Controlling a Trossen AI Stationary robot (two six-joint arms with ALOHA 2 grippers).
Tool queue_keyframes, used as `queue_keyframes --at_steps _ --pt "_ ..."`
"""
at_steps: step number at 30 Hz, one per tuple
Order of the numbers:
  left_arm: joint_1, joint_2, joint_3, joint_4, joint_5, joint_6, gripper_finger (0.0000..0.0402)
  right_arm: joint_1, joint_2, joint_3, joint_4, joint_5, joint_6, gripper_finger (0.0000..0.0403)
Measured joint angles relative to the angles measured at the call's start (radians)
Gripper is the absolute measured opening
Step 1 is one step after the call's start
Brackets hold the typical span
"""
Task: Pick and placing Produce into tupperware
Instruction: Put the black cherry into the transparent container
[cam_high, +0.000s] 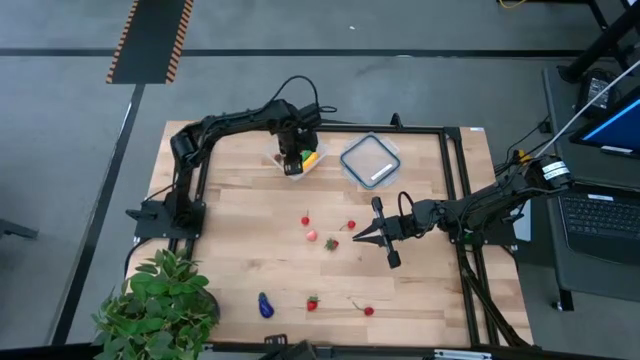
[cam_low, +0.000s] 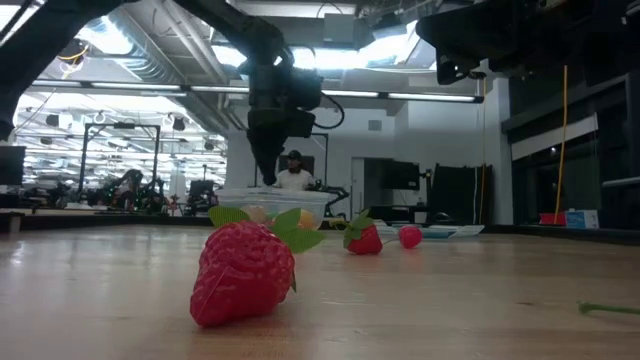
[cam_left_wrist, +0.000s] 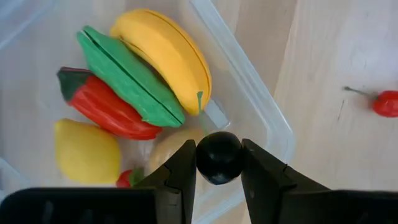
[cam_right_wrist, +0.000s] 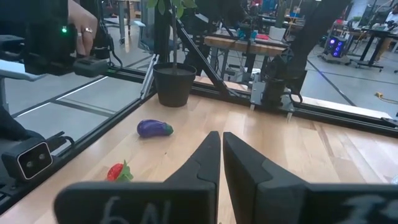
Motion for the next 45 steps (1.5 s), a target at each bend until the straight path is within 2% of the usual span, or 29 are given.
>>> queue_keyframes --at_steps 8,18,45 --pt "0.001 0.014 0.000 -0.079 0.034 0.004 0.0092 0.000 0.000 0.000 0.001 0.000 -0.014 0.0023" --pt "0.001 0.014 0.000 -0.030 0.082 0.022 0.0092 0.000 0.000 0.000 0.013 0.000 -0.019 0.0023" --pt "0.008 0.024 -0.007 0.042 0.055 0.026 0.0092 0.000 -0.001 0.000 0.021 0.000 -0.015 0.0023"
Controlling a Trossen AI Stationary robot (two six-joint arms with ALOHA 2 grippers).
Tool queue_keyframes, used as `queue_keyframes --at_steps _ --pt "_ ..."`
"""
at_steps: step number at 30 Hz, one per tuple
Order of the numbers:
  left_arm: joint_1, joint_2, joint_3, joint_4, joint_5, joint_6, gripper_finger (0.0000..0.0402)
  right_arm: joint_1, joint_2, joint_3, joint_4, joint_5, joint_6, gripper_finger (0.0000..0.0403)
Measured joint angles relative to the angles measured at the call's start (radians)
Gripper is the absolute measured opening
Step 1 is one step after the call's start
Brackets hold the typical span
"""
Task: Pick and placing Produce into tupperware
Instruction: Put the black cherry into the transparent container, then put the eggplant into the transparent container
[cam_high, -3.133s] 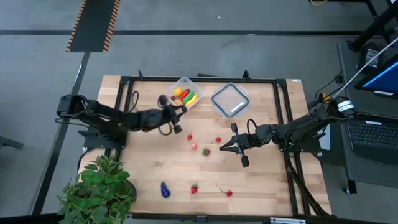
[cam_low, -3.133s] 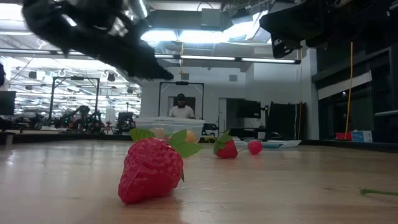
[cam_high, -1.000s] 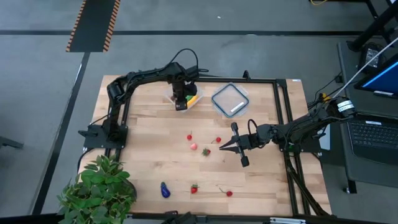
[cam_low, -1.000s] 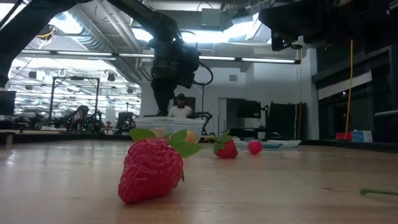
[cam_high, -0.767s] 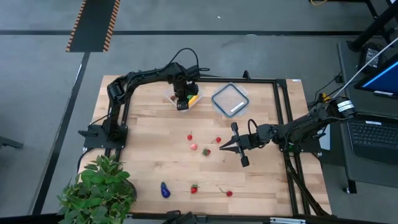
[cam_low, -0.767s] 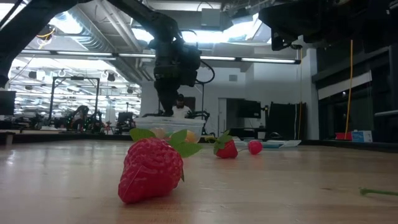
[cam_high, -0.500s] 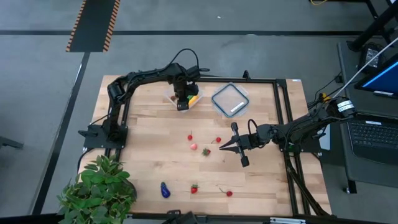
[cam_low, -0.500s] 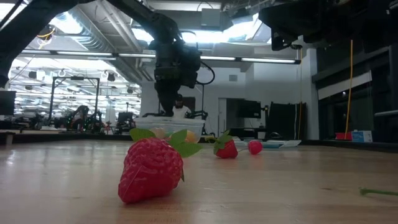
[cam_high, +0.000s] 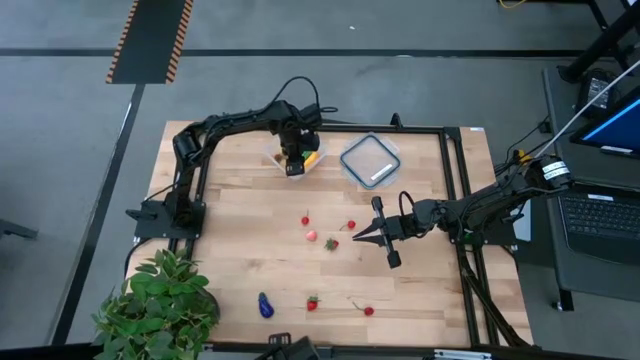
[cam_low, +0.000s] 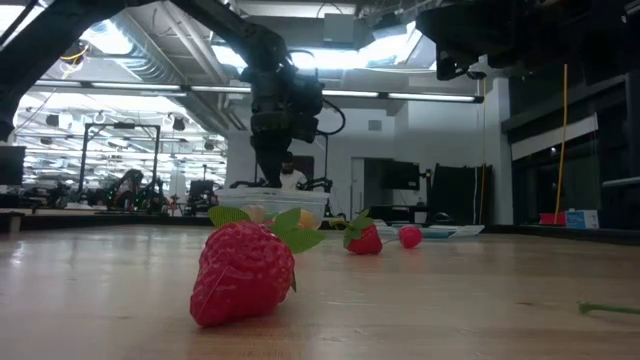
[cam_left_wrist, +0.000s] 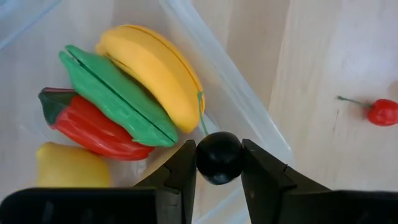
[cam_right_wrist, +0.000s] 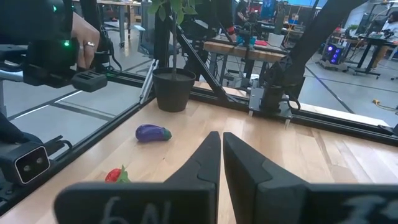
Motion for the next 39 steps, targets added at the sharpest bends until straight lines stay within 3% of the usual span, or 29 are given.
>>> queue_keyframes --at_steps 28,34,39 --pt "0.008 0.000 -0.084 0.051 -0.008 -0.020 0.0093 0.000 0.000 0.000 0.001 0.000 0.000 0.0023" --pt "-0.002 0.000 -0.084 0.052 -0.012 -0.046 0.0181 0.000 0.000 0.000 0.000 0.000 0.000 0.0023" --pt "-0.007 0.000 -0.084 0.055 -0.033 -0.080 0.0205 0.000 0.000 0.000 -0.001 0.000 0.000 0.0023"
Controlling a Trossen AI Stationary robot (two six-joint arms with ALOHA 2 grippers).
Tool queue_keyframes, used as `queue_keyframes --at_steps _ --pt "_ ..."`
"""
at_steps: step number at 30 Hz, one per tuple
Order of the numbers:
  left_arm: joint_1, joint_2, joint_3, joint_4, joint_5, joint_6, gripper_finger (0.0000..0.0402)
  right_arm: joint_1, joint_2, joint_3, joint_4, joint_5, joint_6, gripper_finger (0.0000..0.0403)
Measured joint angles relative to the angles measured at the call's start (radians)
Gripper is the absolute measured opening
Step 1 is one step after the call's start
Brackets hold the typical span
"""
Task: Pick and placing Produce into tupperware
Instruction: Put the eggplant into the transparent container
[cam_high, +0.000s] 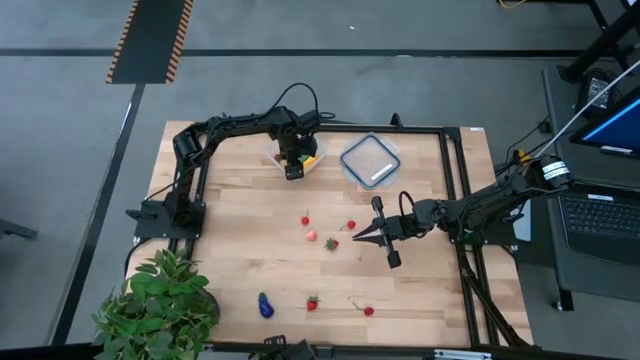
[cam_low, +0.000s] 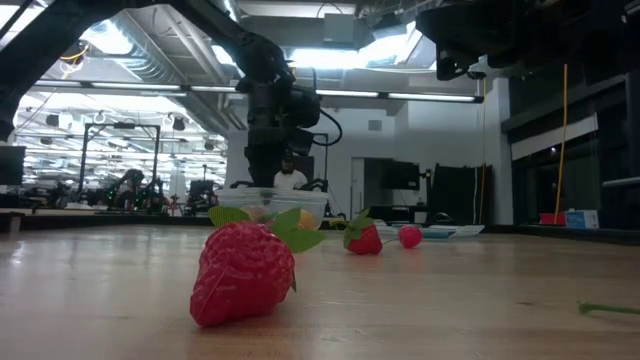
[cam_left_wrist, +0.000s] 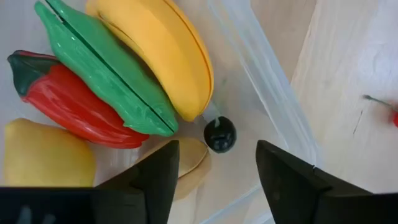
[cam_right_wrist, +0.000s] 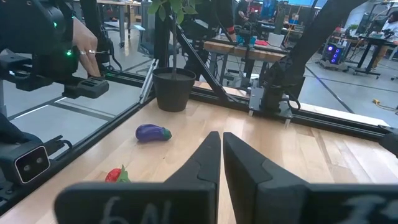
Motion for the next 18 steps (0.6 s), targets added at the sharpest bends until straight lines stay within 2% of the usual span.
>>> queue_keyframes --at_steps 5,8,12,18 --pt "-0.001 0.000 0.000 -0.001 0.000 -0.008 0.0203 0.000 0.000 0.000 0.000 0.000 0.000 0.0023" --pt "-0.001 0.000 0.018 -0.061 -0.015 -0.025 0.0200 0.000 0.000 0.000 0.000 0.000 -0.002 0.0023" --pt "0.011 -0.018 0.042 -0.103 -0.048 -0.102 0.0200 0.000 0.000 0.000 0.000 0.000 -0.002 0.0023" --pt "-0.003 -0.131 0.042 -0.068 0.029 -0.108 0.0203 0.000 0.000 0.000 -0.007 0.000 -0.002 0.0023"
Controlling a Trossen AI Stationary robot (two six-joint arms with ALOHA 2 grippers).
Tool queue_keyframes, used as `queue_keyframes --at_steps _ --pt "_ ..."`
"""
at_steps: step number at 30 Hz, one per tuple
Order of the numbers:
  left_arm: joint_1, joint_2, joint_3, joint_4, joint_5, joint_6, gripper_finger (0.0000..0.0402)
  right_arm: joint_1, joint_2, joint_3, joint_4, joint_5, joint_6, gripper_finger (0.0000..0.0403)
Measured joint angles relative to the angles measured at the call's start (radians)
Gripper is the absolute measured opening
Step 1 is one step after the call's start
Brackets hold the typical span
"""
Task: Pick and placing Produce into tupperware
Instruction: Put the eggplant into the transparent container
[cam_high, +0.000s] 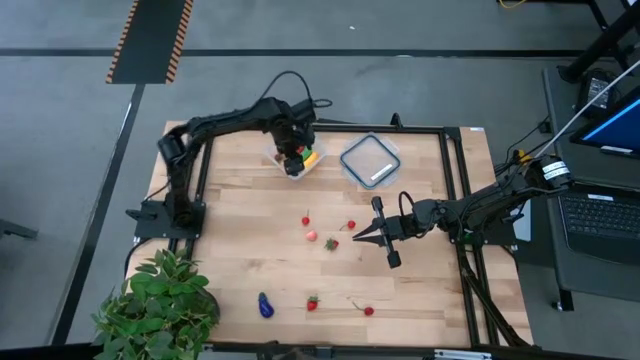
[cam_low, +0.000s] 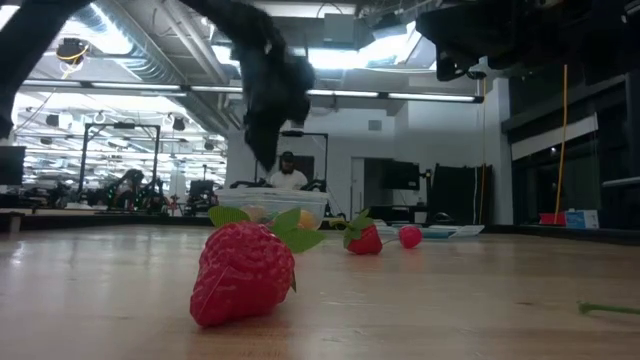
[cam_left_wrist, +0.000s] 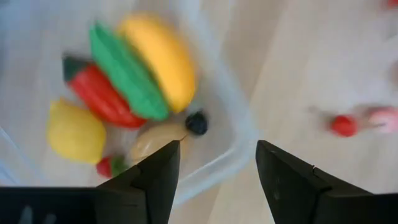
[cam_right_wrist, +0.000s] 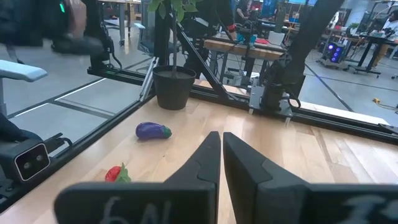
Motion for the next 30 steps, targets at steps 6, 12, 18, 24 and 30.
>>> queue_keyframes --at_steps 6,12,18,24,30 --pt "-0.041 -0.179 -0.001 0.044 0.004 -0.020 0.0197 0.000 0.000 0.000 0.005 0.000 0.000 0.0023" --pt "-0.114 -0.423 -0.141 0.230 0.013 -0.044 0.0196 0.000 0.000 0.000 0.029 0.000 0.000 0.0023" --pt "-0.212 -0.691 -0.446 0.445 0.012 -0.095 0.0196 0.000 0.000 0.000 0.054 0.000 0.000 0.0023" --pt "-0.312 -0.919 -0.732 0.639 0.012 -0.154 0.0196 0.000 0.000 0.000 0.058 0.000 0.026 0.0023" --pt "-0.395 -1.071 -0.934 0.798 0.012 -0.231 0.0196 0.000 0.000 0.000 0.059 0.000 0.027 0.0023"
